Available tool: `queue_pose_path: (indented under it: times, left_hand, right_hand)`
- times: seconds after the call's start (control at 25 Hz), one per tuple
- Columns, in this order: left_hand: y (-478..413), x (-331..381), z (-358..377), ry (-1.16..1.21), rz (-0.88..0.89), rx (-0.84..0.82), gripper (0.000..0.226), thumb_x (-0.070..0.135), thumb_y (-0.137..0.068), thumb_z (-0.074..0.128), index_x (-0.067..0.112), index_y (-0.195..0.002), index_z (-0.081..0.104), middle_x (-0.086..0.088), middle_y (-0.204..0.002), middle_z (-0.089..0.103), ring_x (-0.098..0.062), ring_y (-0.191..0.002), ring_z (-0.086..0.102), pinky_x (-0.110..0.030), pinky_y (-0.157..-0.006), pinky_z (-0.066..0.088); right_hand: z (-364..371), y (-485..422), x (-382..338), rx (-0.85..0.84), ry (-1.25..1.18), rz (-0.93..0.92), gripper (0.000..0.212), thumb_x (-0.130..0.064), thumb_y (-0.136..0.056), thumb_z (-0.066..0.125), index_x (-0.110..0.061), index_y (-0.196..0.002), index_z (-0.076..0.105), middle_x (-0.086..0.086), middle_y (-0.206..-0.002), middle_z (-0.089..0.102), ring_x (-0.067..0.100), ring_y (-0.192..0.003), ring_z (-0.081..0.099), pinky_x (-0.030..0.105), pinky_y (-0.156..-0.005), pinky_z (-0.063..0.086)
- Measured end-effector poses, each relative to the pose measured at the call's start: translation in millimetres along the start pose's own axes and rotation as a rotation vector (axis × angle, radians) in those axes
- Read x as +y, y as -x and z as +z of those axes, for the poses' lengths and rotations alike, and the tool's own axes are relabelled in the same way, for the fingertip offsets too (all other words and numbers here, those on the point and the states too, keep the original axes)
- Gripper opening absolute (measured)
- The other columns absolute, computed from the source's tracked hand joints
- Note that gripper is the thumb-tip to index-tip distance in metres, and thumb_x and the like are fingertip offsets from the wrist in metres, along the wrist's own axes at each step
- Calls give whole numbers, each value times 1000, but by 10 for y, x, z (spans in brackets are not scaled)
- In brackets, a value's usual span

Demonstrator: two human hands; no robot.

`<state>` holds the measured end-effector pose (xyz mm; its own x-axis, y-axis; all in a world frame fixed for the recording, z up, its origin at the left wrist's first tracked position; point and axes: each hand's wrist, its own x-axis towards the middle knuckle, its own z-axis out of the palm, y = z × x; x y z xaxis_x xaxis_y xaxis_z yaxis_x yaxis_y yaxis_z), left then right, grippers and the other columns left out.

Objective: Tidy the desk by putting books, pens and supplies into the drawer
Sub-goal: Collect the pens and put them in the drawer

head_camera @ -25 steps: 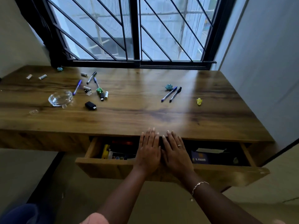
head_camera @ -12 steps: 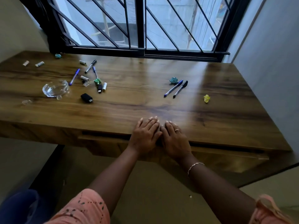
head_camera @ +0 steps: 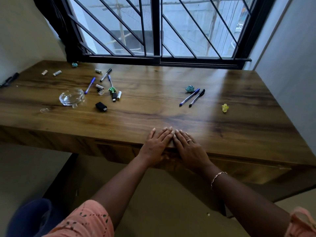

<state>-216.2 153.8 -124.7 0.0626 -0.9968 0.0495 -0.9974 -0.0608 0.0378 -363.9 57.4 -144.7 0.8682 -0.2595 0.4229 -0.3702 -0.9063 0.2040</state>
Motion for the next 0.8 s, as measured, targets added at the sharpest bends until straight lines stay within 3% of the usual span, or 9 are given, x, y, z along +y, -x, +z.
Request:
queue_pose_path:
  times: [0.16,0.44,0.64,0.8]
  left_hand:
    - [-45,144,-33,70,-100,54,66,19,-88,52,17,-147,23,0,-157,15,-17,-146,10,-47,-117,6]
    - [-70,144,-52,14,-118,-18,63,29,-93,45,17,-148,16,-1,-158,8,-18,-146,4,-45,-116,2]
    - [-83,107,-71,20,-123,-84,78,41,-91,46,15,-150,2,-1,-158,-8,-17,-146,-9,-43,-116,-4]
    - [-91,47,-216,111,-75,-205,92,41,-84,55,14,-149,-4,1,-157,-16,-14,-144,-15,-41,-116,-11]
  right_hand:
    - [52,-46,-48,64,-27,41,43,-23,-83,38,-2,-106,67,18,-113,66,31,-105,64,40,-89,52]
    - [33,-97,-59,91,-56,62,48,-31,-78,37,-5,-104,67,14,-107,66,30,-102,64,37,-89,52]
    - [-25,-163,-32,-99,-103,59,57,-38,-76,36,-6,-113,65,14,-117,64,27,-110,62,38,-91,50]
    - [-127,-202,60,-320,-198,54,74,-57,-71,35,-7,-120,60,12,-128,58,24,-119,56,38,-92,51]
